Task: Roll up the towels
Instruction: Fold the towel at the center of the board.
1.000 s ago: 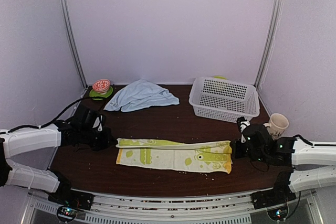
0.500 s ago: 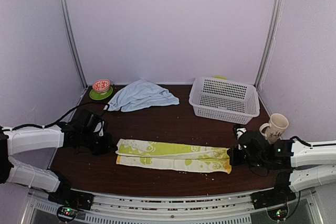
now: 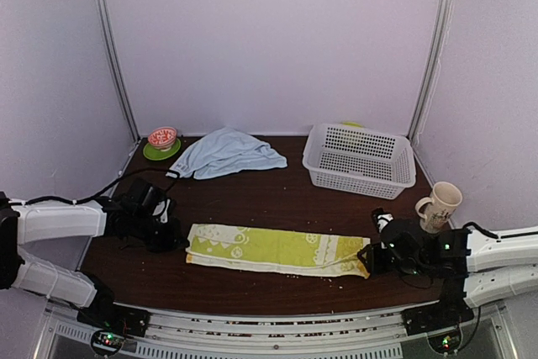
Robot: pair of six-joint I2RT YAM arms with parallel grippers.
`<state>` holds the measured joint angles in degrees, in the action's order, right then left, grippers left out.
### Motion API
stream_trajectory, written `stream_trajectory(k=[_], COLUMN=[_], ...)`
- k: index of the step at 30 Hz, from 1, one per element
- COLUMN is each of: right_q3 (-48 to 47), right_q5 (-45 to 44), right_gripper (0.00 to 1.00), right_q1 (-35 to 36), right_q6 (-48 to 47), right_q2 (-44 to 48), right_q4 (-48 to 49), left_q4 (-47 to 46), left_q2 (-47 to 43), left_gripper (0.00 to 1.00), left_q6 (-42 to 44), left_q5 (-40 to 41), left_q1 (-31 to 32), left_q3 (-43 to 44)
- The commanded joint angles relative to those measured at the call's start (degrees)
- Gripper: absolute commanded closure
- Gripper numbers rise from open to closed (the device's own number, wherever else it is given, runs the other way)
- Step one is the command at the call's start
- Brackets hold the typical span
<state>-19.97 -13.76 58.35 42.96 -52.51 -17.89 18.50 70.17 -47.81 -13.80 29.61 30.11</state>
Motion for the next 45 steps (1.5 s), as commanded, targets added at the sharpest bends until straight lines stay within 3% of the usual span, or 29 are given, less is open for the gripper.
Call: stream_trajectory(k=[1, 5, 11, 16, 23, 30, 34, 38, 42, 45], right_q3=[0.3, -1.4, -5.0, -6.0, -7.2, -10.5, -11.4, -12.1, -15.2, -18.9], right_q5=[3.4, 3.2, 2.0, 2.5, 3.1, 3.0, 3.8, 5.0, 5.6, 7.7], right_gripper=[0.44, 0.34, 0.38, 0.48, 0.55, 0.57, 0.59, 0.63, 0.64, 0.65], right_q1=[1.2, 1.2, -2.1, -3.1, -3.0, -3.1, -3.6, -5.7, -7.8, -9.4], right_q6=[1.4, 2.8, 10.3, 14.1, 11.6, 8.1, 7.4, 6.0, 2.0, -1.3], right_q2=[4.2, 10.1, 9.7, 2.2, -7.0, -14.6, -20.1, -24.4, -28.2, -32.9], right_q4=[-3.9, -8.5, -9.8, -7.4, -3.2, -1.1, 0.1, 0.4, -0.8, -1.4], left_q4=[2.1, 4.1, 6.4, 10.8, 12.2, 9.6, 8.1, 6.1, 4.0, 1.6], left_q2=[-1.2, -3.4, -4.2, -6.0, -5.5, 7.9, 16.3, 19.4, 18.4, 16.0], left_gripper=[0.84, 0.66, 0.54, 0.51, 0.51, 0.59, 0.69, 0.80, 1.00, 1.00], left_q6=[2.5, 3.4, 4.1, 5.3, 7.1, 9.6, 9.7, 7.2, 3.6, -0.6], left_q5=[-0.7, -0.5, 1.1, 5.2, 8.8, 10.2, 10.3, 11.7, 12.3, 12.3], left_q1=[-0.3, -0.3, -0.3, -0.2, 2.7, 10.5, 13.3, 14.0, 14.1, 14.3], left_q3=[0.4, 0.5, 1.8, 5.5, 11.9, 19.9, 21.4, 18.1, 11.4, 5.8])
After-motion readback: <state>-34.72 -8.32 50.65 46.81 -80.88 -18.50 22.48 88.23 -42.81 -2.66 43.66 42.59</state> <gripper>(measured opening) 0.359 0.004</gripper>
